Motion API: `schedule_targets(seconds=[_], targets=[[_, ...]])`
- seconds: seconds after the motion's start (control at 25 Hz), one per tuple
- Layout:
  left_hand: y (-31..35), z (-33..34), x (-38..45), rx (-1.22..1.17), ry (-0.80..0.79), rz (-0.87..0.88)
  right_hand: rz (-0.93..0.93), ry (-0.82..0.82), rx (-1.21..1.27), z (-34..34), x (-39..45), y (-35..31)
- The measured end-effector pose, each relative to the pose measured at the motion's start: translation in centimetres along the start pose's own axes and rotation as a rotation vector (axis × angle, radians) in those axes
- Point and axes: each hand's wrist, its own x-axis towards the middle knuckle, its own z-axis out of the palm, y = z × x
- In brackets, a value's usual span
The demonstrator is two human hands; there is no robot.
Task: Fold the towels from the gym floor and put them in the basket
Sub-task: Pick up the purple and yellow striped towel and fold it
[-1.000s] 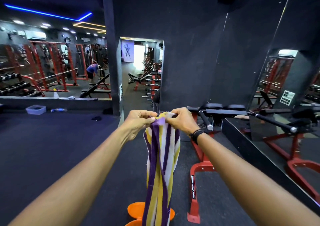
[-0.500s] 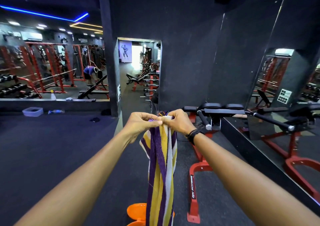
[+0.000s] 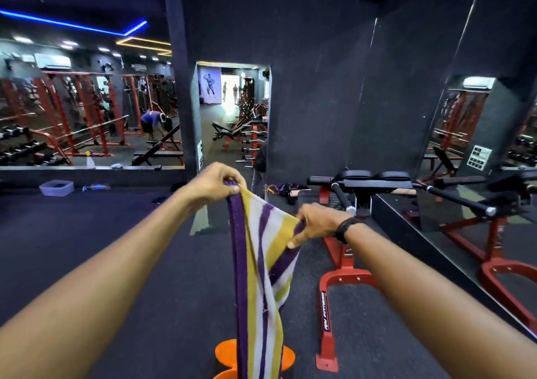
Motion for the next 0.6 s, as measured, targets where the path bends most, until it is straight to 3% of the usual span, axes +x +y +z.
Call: schedule_targets(seconds=[0.12, 0.24, 0.32, 0.44, 0.6], targets=[[-0.2, -3.2, -0.2, 0.07, 0.201, 0.032, 0.225, -0.074, -0.247, 0.0, -1.4, 3.0], [-0.7, -4.7, -0.6, 0.382, 0.298, 0.044, 0.284, 0.034, -0.212, -0.9, -2.1, 4.4], [-2.1, -4.5, -0.5, 0.51, 0.317, 0.066, 0.238, 0.189, -0.106, -2.0, -1.9, 4.2], [-5.0, -4.4, -0.7, 0.503, 0.386, 0.024, 0.101, 0.467, 0.164, -2.9, -1.5, 4.0], [-5.8, -4.5, -1.2, 0.397, 0.614, 0.008, 0.002, 0.566, 0.47, -3.4, -1.0, 4.7]])
